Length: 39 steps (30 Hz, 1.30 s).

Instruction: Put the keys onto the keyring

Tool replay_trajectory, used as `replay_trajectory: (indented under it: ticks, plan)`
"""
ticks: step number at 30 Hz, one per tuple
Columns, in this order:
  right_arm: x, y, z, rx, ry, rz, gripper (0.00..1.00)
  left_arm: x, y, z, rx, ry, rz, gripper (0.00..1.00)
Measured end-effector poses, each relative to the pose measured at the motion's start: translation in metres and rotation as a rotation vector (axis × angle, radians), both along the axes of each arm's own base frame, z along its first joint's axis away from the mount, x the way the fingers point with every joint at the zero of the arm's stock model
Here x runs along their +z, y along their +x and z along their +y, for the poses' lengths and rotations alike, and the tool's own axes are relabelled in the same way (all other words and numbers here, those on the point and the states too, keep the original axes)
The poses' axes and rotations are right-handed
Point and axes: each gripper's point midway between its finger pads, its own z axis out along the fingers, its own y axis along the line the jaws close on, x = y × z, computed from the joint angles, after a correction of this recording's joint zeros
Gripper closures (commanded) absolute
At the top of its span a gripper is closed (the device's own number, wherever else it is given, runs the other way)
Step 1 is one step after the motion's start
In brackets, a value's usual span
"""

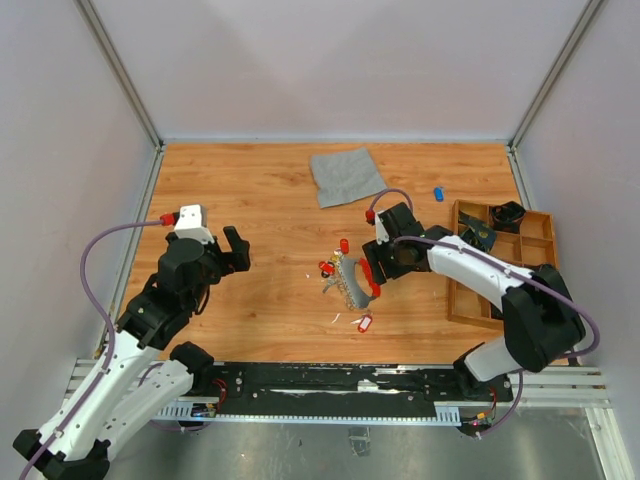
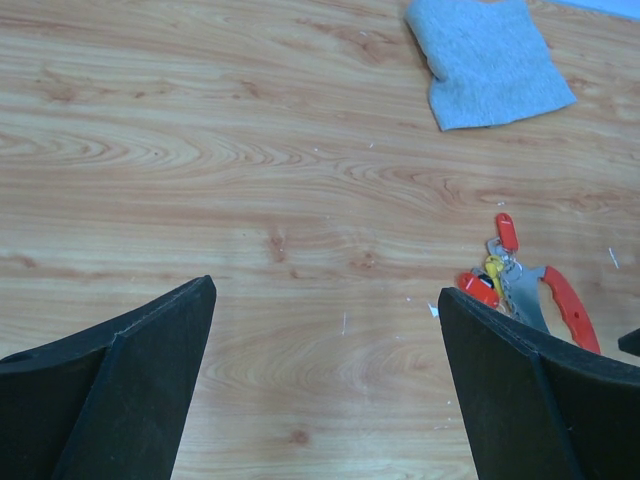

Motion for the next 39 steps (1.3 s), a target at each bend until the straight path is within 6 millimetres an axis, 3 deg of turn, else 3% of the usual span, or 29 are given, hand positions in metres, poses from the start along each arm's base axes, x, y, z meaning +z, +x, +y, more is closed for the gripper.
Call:
replay_trajectory:
  ticks: [5,16,23,29,34,39]
  plan:
    - [-0.023,-0.007,-0.003,0.001,-0.047,0.077,0.41,-0.002,0.001,-0.003,-0.011,0.003,0.009,0.00]
    - [-0.017,-0.037,0.030,0.148,-0.047,0.060,0.56,-0.003,0.002,-0.005,-0.025,0.003,0.014,0.00]
    - [-0.012,-0.054,0.044,0.210,-0.073,0.062,0.59,-0.004,0.001,-0.007,-0.033,0.002,0.016,0.00]
    - [-0.005,-0.058,0.062,0.126,-0.051,0.038,0.57,-0.004,0.001,-0.008,-0.037,0.001,0.018,0.00]
    - [-0.009,-0.066,0.080,0.015,-0.046,0.015,0.62,-0.004,0.001,-0.008,-0.040,0.001,0.018,0.00]
    - [-0.016,-0.066,0.080,-0.088,-0.075,-0.009,0.65,-0.004,0.001,-0.009,-0.046,-0.001,0.019,0.00]
